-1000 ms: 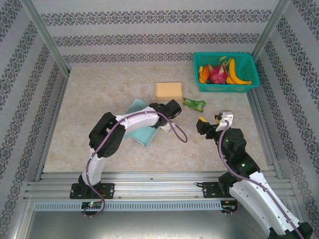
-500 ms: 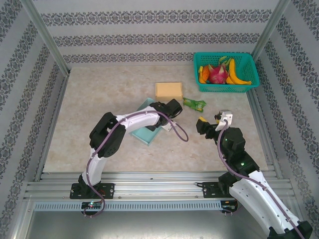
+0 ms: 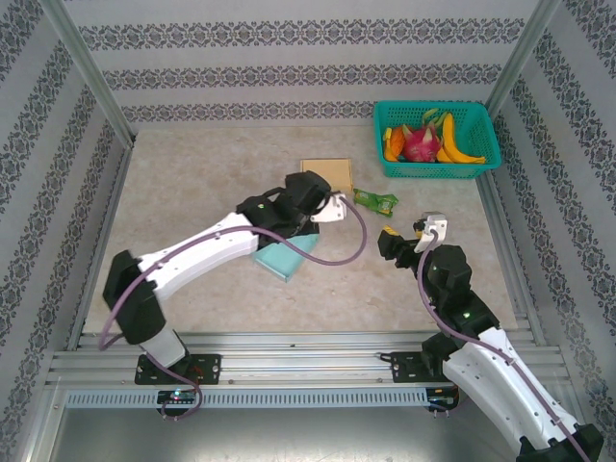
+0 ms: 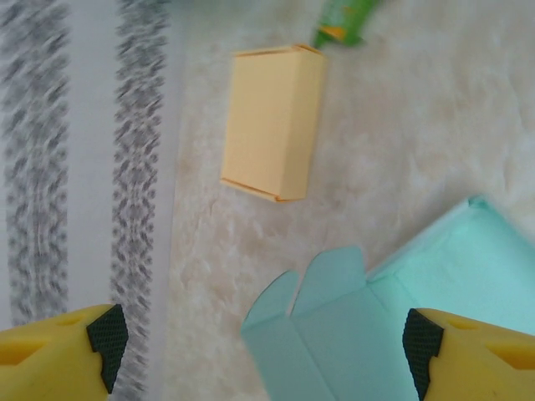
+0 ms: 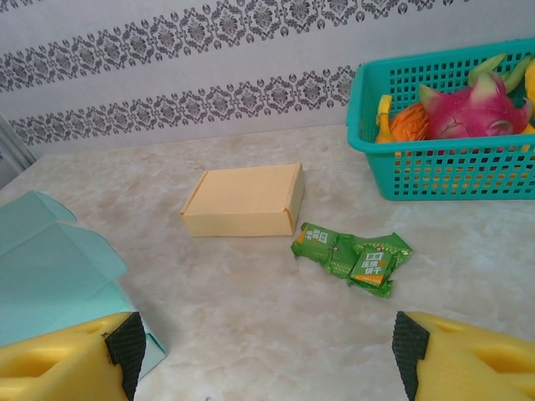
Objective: Fold the paper box
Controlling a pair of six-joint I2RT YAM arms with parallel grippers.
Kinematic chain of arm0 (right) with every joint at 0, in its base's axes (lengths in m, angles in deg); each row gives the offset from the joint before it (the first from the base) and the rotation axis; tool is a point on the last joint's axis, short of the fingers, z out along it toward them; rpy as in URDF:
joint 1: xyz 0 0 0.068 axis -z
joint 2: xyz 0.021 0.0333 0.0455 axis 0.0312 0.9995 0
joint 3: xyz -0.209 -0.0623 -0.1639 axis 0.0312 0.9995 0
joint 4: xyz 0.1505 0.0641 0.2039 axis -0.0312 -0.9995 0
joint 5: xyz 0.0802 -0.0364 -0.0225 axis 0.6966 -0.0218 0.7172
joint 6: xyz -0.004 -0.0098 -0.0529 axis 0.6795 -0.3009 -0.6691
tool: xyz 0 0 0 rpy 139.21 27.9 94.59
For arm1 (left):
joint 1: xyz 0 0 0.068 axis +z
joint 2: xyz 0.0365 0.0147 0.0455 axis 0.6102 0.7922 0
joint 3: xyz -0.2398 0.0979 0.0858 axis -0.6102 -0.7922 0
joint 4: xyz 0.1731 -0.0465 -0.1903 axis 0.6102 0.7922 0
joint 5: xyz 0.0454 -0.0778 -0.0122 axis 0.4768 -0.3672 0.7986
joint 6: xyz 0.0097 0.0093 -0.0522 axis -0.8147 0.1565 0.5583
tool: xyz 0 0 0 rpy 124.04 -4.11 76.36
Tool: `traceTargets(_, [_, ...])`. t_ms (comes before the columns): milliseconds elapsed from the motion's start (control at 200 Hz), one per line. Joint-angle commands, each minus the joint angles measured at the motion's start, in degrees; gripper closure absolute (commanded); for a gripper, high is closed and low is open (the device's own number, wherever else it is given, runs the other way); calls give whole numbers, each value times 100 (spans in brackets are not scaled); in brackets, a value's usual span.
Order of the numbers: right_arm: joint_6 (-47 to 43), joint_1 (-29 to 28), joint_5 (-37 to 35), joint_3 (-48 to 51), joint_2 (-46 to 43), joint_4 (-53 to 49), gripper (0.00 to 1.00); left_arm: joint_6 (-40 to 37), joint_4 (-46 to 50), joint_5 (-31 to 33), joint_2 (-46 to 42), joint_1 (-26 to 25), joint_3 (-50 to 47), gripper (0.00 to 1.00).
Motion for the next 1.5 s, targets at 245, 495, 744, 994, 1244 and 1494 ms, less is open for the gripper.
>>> traceTargets(245, [-145,32,1440,-117,753,584,20,5235,1650,-1150,-817,1038,-249,14])
traceTargets(495, [-188,-9,2265,-229,1373,853,18,5164,1123,-1880,-706,1571,-639,25])
traceTargets(744, [-345,-112,2272,-299,1639,854,19,4918,1163,-1986,-144,1579,-341,45])
traceTargets(994, [-869,-174,2472,-487,2164,913,20,4452,924,-2306,-82,1579,-471,76])
traceTargets(1244, [-2025,-142,2831,-1115,2871,1229,24,3549,797,-2973,-119,1555,-252,100])
traceTargets(1494, [-4535,568,4730,-2411,3632,892,32,1573,32,-3915,-672,1399,-518,100])
